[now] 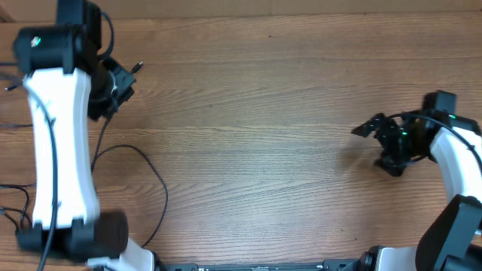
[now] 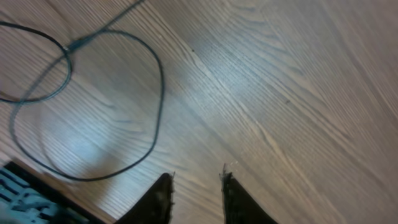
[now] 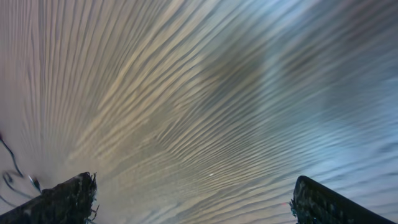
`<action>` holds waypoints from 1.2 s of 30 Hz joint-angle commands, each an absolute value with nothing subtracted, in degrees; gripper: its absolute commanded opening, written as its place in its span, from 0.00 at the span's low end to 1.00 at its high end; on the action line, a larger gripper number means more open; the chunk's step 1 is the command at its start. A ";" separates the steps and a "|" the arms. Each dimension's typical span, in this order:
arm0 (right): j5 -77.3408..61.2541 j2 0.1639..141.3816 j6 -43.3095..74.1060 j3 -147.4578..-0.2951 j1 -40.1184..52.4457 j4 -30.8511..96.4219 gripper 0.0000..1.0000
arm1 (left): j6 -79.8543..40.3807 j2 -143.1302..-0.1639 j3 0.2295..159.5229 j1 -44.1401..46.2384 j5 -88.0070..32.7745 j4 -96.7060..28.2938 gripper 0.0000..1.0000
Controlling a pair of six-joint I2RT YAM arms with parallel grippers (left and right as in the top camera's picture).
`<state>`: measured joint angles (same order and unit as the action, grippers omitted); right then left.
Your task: Untangle cables
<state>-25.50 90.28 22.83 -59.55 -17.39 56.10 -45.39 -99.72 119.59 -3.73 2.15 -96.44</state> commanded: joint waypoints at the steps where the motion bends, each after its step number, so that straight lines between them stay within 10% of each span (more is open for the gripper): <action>1: -25.56 90.04 22.22 -59.20 -13.65 55.16 1.00 | -45.56 -91.61 113.27 -3.46 6.90 -96.82 0.37; 4: -25.56 90.04 22.24 -59.20 -10.87 54.06 1.00 | -50.70 -83.83 104.53 -3.79 10.87 -96.82 0.46; 8: -25.56 90.04 22.24 -59.20 -8.21 53.23 1.00 | -58.33 -72.23 89.73 -4.73 15.88 -96.82 0.95; 20: -25.54 90.04 22.24 -59.20 -5.52 52.62 1.00 | -85.73 -58.70 54.41 -5.04 19.55 -93.45 0.98; 29: -24.58 90.04 22.24 -59.20 -5.52 51.72 1.00 | -67.33 -60.45 51.68 -6.02 36.32 -66.15 1.00; 36: -20.14 90.04 22.26 -59.20 -5.52 51.18 1.00 | -55.16 -62.94 51.62 -12.21 48.38 -71.81 1.00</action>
<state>-22.83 90.28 22.44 -59.40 -5.78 51.57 -61.19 -61.78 51.72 -8.93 38.65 -68.86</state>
